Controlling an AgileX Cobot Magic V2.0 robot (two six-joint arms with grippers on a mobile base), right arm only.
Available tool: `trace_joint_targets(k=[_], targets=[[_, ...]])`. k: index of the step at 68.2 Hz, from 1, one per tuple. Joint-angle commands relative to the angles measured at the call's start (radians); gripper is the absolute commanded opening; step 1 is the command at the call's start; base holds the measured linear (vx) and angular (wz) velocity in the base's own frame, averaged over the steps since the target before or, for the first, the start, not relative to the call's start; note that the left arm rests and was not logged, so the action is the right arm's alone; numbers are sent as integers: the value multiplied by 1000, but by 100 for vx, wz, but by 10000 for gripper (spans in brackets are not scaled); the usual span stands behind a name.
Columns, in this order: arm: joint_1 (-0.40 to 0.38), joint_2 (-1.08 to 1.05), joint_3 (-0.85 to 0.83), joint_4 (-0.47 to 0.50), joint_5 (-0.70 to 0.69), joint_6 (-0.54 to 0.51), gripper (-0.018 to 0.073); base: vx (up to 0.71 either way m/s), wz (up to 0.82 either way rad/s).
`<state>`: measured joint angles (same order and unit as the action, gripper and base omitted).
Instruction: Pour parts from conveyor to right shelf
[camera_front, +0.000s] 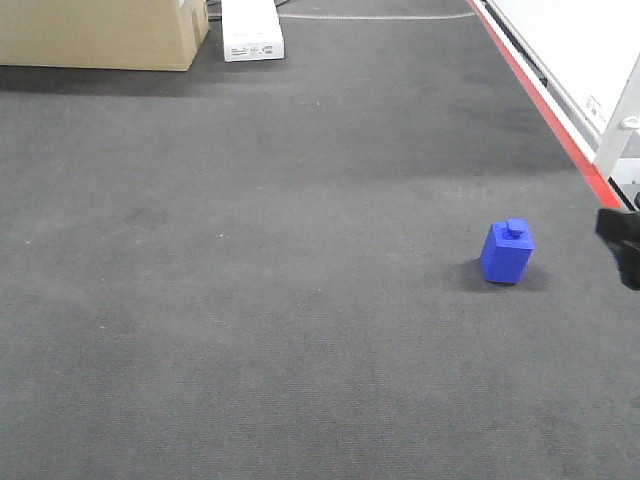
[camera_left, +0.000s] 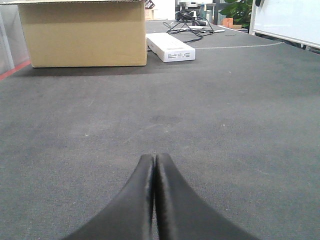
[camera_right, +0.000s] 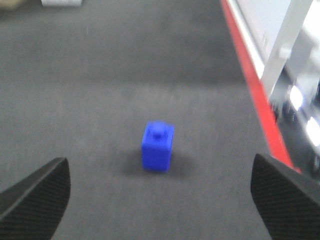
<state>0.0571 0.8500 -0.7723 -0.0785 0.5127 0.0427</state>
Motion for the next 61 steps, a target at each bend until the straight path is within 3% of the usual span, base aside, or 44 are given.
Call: trace_joint_targets(k=[1,43,61], targets=[[0,85,-114,14,73,-5,678,0,0],[0,915,-987,9,773,-6,645,0,0],[-10,1137,-1134,9,775,-6,634,0,0]])
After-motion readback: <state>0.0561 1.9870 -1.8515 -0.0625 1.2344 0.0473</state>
